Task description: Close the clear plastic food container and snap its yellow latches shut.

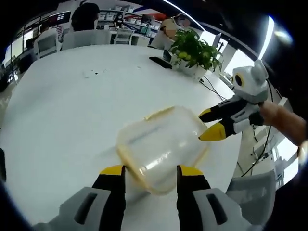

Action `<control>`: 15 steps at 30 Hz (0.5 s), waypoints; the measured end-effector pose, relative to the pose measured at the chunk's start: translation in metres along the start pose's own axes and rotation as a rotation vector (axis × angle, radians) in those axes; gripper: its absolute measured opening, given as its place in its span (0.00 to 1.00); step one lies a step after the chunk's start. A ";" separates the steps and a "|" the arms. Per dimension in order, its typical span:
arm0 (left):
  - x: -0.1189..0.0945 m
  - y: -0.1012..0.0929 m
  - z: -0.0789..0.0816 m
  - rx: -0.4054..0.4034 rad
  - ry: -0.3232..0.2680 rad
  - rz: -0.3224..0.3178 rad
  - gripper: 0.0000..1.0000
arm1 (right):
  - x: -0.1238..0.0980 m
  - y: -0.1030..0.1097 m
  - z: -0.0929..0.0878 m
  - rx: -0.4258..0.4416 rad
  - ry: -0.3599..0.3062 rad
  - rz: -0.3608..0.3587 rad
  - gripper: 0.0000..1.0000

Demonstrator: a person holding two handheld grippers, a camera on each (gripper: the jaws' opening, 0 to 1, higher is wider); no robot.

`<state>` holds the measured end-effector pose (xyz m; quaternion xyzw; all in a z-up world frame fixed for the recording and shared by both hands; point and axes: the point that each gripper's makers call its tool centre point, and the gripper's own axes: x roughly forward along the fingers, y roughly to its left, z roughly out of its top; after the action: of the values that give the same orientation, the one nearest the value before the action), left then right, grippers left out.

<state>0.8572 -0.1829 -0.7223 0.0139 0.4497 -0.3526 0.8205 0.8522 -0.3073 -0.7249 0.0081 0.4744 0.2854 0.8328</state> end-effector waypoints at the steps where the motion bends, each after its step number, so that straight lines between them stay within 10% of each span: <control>1: 0.003 0.000 0.001 -0.017 0.014 0.002 0.34 | 0.001 0.000 0.001 0.008 0.001 -0.006 0.36; 15: 0.004 -0.001 -0.001 -0.031 0.006 0.006 0.33 | -0.001 -0.002 0.002 0.044 -0.029 -0.028 0.36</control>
<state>0.8575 -0.1856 -0.7256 0.0036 0.4576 -0.3431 0.8203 0.8542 -0.3087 -0.7235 0.0238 0.4685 0.2630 0.8431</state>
